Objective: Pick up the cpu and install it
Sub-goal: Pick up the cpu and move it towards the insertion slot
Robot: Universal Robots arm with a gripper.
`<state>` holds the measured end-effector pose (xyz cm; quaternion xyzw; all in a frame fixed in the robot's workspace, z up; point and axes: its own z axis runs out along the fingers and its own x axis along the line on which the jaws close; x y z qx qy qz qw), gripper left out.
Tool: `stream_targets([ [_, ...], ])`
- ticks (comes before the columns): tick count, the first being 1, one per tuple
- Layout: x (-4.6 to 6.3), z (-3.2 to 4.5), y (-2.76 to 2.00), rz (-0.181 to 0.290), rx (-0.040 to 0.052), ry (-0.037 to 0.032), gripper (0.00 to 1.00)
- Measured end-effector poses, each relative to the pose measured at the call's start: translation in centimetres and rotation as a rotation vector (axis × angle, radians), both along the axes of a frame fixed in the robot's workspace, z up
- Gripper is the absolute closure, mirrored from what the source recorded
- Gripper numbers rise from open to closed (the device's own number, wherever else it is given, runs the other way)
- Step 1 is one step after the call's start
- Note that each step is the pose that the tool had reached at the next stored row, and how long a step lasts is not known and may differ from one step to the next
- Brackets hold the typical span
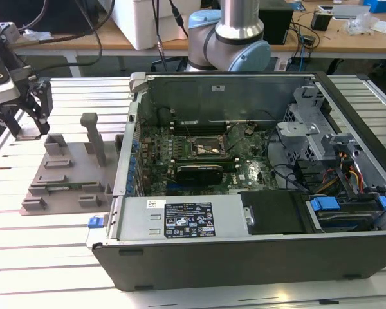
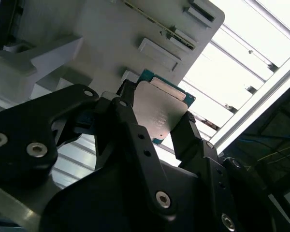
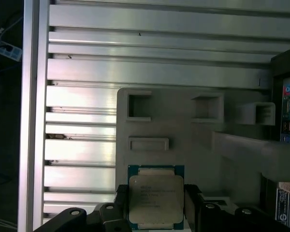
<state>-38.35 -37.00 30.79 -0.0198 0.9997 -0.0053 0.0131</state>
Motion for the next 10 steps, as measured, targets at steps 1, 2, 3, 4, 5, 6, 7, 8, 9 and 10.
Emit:
stream_targets([
  [1,0.0,0.19,0.0,0.0,0.0,0.0,0.46],
  [2,0.0,0.34,0.0,0.0,0.0,0.0,0.46],
  [3,0.0,0.56,0.0,0.0,-0.0001,0.0,0.46],
  [4,0.0,0.72,0.0,0.0,-0.0001,0.0,0.46],
  [5,0.0,0.91,0.0,0.0,0.0,0.0001,0.46],
  [6,0.0,1.18,0.0,0.0,0.0,0.0001,0.46],
  [7,0.0,1.34,0.0,0.0,-0.0001,0.0001,0.46],
  [8,0.0,1.52,0.0,0.0,0.0,0.0,0.46],
  [9,0.0,1.71,0.0,0.0,-0.0001,0.0,0.46],
  [10,0.0,1.87,0.0,0.0,-0.0001,0.0,0.46],
])
